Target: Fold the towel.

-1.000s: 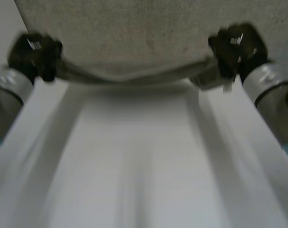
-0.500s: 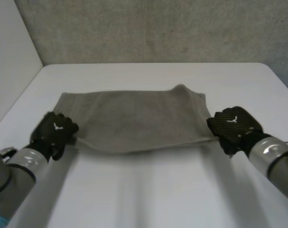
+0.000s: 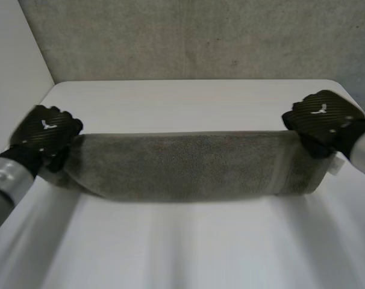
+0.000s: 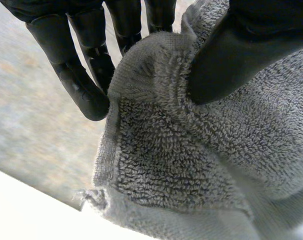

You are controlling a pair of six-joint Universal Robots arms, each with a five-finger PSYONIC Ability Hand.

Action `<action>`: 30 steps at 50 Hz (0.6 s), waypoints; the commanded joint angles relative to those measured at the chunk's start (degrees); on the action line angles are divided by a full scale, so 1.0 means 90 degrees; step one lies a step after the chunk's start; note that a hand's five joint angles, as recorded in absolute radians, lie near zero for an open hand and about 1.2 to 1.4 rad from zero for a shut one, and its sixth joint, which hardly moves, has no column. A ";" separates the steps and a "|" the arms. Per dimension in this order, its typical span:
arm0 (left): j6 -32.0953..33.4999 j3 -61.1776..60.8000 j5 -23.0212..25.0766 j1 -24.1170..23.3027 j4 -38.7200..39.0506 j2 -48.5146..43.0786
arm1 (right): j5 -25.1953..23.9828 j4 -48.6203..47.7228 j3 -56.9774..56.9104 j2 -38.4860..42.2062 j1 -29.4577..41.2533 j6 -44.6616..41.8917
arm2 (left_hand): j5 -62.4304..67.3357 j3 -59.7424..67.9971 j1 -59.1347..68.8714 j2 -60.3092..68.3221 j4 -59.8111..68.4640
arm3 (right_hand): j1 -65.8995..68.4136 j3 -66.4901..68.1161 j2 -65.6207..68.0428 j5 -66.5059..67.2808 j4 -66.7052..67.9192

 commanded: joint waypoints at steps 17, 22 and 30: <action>0.0005 0.5212 -0.1600 -0.0950 -0.0102 -0.5458 | 0.1352 -0.1982 -0.3750 0.5228 0.1039 -0.0144 | -0.3451 -0.2838 -0.1926 -0.2486 -0.2594 | -0.4821 -0.4885 -0.4860 -0.5006 -0.4880; 0.0015 0.5292 -0.1776 -0.1146 -0.0141 -0.5538 | 0.1928 -0.2306 -0.3722 0.5278 0.1147 -0.0203 | -0.9376 -0.8763 -0.7851 -0.8411 -0.8518 | -0.7315 -0.7379 -0.7354 -0.7499 -0.7374; -0.0015 0.4969 -0.1795 -0.1273 -0.0239 -0.4903 | 0.2164 -0.2258 -0.3041 0.4588 0.1283 -0.0105 | -0.9376 -0.8763 -0.7851 -0.8411 -0.8518 | -0.7315 -0.7379 -0.7354 -0.7499 -0.7374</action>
